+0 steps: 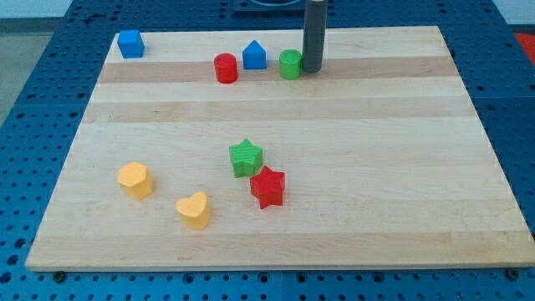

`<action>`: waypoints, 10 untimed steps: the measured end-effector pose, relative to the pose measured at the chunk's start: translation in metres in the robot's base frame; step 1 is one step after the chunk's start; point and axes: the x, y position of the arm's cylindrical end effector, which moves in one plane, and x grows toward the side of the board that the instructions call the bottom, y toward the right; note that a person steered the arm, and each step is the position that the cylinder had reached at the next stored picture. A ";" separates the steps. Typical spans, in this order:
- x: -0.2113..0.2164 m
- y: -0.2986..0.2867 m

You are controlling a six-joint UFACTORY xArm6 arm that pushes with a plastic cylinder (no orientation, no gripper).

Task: Push green circle to blue triangle

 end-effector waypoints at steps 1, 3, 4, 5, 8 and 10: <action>0.001 0.000; 0.001 0.016; 0.001 0.015; 0.001 0.014; -0.005 0.007; -0.007 -0.012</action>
